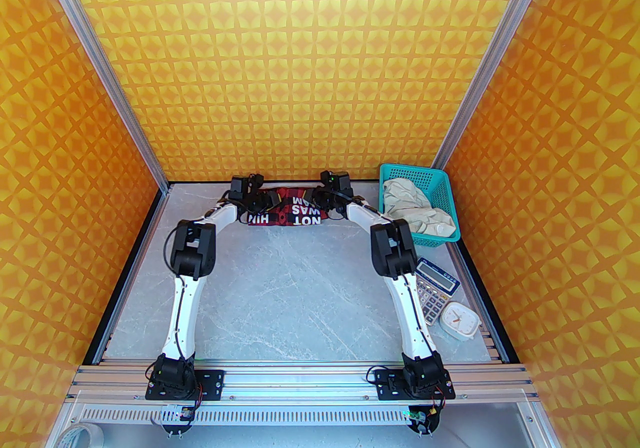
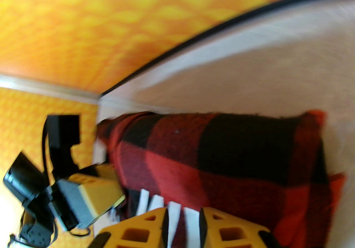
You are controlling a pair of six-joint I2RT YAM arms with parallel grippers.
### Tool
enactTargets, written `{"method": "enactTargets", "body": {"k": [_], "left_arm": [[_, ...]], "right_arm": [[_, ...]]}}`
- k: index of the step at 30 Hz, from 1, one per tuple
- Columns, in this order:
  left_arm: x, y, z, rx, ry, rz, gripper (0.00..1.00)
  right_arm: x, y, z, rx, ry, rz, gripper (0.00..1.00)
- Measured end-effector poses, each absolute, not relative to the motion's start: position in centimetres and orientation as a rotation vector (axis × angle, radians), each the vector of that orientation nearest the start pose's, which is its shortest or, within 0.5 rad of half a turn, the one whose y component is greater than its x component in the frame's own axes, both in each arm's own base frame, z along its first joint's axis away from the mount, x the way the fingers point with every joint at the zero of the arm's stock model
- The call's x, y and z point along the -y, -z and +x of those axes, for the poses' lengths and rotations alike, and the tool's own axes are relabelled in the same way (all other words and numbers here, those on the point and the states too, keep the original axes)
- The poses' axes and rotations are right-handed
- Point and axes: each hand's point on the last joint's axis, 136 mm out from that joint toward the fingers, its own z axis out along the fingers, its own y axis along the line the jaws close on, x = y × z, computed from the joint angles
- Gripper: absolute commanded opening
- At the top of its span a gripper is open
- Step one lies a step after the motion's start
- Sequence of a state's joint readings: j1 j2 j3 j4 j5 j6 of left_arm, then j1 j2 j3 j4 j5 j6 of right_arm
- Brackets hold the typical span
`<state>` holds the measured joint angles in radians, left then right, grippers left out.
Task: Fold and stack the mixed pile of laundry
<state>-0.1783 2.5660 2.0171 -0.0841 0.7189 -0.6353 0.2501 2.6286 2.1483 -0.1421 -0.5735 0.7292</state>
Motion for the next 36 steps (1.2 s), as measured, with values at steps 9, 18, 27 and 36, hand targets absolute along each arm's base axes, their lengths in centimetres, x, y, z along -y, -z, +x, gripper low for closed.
{"method": "enactTargets", "body": {"k": [9,18,27,36], "left_arm": [[21.7,-5.8,55.7,-2.378,1.244,-0.154,0.4],[21.0,-6.6,44.2,-2.492,1.253,-0.18,0.46],[18.5,-15.2,42.7,-2.356,1.167,-0.07,0.59],[9.7,-8.5,45.2,-2.438,1.044,-0.35,0.64]], "right_arm": [[-23.2,-3.9,57.8,-2.49,-0.998,0.273,0.27],[-19.3,-3.0,46.4,-2.693,-0.818,0.245,0.35],[-21.8,-11.7,41.9,-2.46,-0.578,-0.355,0.56],[-34.9,-12.8,38.2,-1.936,-0.442,-1.243,0.6]]}}
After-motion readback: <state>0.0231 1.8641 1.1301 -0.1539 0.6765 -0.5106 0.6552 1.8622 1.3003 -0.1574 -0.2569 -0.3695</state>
